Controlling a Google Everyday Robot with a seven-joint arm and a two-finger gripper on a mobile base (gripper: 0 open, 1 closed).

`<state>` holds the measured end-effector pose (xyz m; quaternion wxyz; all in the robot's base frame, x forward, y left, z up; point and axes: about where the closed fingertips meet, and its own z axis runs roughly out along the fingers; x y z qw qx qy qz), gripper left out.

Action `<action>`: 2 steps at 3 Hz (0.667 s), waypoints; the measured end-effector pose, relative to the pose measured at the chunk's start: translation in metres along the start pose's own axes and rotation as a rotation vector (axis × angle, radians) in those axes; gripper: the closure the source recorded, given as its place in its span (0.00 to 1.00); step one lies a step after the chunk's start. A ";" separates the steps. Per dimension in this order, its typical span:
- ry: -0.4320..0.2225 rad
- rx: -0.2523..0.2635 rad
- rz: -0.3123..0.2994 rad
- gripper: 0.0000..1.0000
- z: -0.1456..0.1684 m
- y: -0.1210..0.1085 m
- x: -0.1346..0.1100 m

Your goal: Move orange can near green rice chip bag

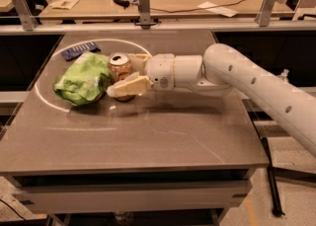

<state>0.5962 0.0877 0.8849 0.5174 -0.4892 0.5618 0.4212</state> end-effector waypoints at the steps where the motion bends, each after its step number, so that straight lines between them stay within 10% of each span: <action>1: -0.004 -0.009 0.024 0.00 -0.015 0.002 0.005; 2: -0.004 -0.010 0.025 0.00 -0.016 0.002 0.005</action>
Offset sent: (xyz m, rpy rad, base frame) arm -0.0068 -0.0395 -0.0053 0.0123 0.0499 -0.0023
